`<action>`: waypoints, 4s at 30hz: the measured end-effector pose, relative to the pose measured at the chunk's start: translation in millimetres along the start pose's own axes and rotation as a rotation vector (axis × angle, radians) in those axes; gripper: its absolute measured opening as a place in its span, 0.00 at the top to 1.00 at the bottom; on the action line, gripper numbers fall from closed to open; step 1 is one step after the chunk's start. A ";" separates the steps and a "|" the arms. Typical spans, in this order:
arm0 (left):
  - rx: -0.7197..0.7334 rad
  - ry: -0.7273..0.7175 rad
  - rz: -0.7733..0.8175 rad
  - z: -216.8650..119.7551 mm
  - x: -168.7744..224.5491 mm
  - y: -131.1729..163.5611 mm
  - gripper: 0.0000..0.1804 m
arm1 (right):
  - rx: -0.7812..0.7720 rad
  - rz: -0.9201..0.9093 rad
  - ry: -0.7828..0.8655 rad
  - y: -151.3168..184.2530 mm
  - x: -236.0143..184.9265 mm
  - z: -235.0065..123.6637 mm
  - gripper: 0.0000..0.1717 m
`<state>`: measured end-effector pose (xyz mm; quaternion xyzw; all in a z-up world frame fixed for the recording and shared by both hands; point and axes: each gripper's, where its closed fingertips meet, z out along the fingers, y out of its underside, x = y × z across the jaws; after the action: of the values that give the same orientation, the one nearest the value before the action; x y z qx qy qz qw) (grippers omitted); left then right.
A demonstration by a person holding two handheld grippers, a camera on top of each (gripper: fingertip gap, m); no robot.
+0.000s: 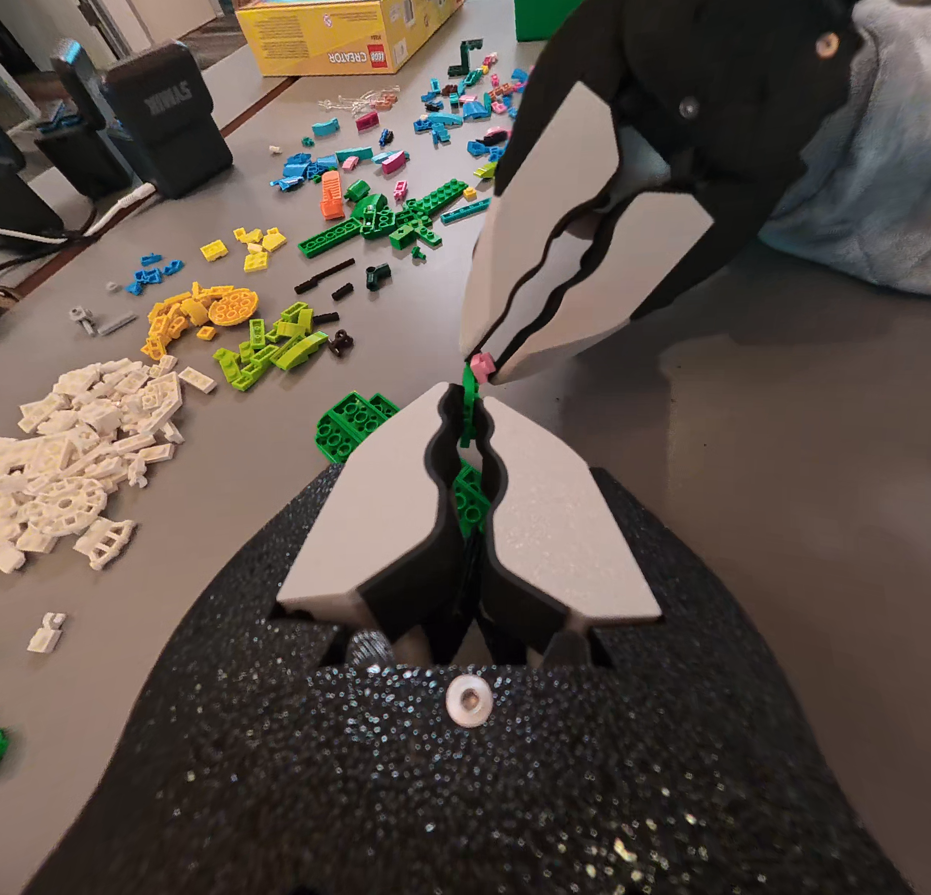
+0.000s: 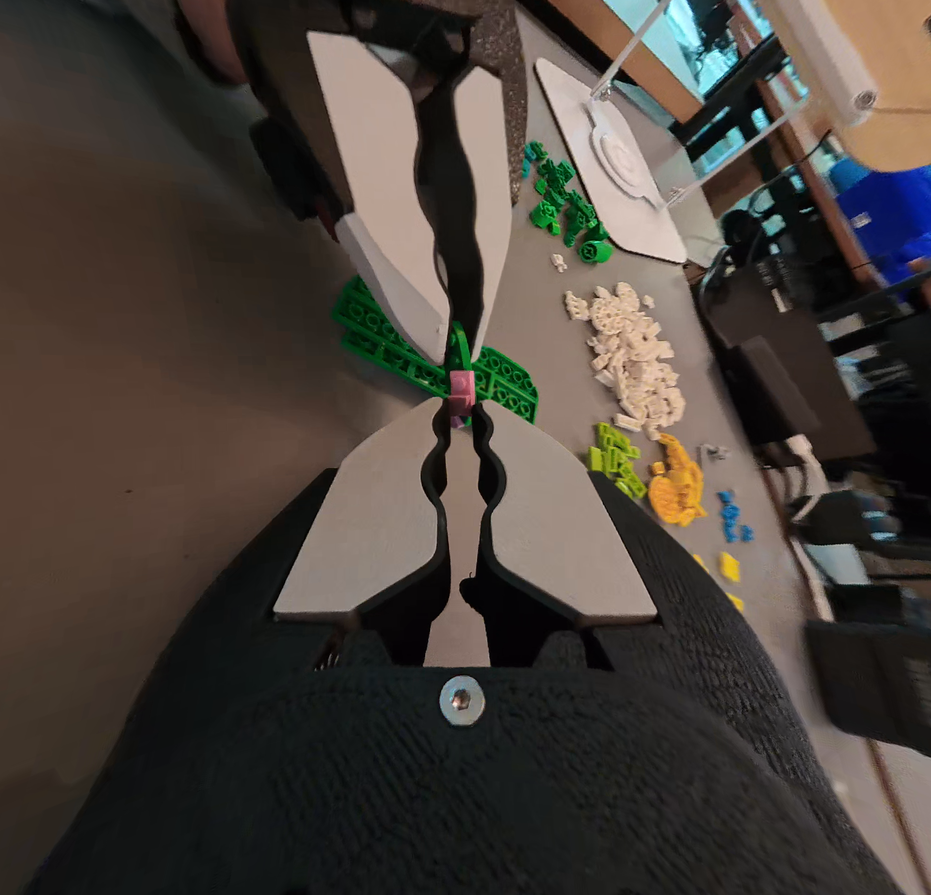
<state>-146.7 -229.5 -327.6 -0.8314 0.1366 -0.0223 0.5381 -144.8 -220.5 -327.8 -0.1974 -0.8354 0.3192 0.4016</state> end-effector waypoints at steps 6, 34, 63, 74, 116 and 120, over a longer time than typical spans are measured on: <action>-0.001 -0.027 0.047 0.1 -1.2 -0.1 0.97 | 0.079 0.203 -0.084 0.0 2.6 -1.8 0.96; 0.049 -0.138 0.391 10.8 27.8 -7.7 0.97 | -0.157 -0.258 -0.802 -114.7 -31.9 191.5 0.95; 0.306 -0.125 -0.300 -28.2 -49.8 -22.3 0.97 | 0.054 0.085 0.142 -40.0 66.1 -0.4 0.89; 0.426 0.012 -0.467 -36.6 -47.6 -34.0 0.97 | -0.004 0.083 0.286 -35.2 57.2 18.3 0.93; 0.321 -0.070 -0.298 -26.2 -37.8 -26.0 0.97 | 0.120 0.306 0.065 -19.4 42.8 9.2 0.99; 0.374 -0.150 -0.271 -35.5 -45.5 -32.8 0.97 | 0.120 0.265 0.183 -22.1 76.1 -2.8 0.98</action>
<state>-190.3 -237.1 -278.2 -0.7273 -0.0230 -0.0572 0.6836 -189.8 -190.7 -269.7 -0.3094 -0.7416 0.3994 0.4414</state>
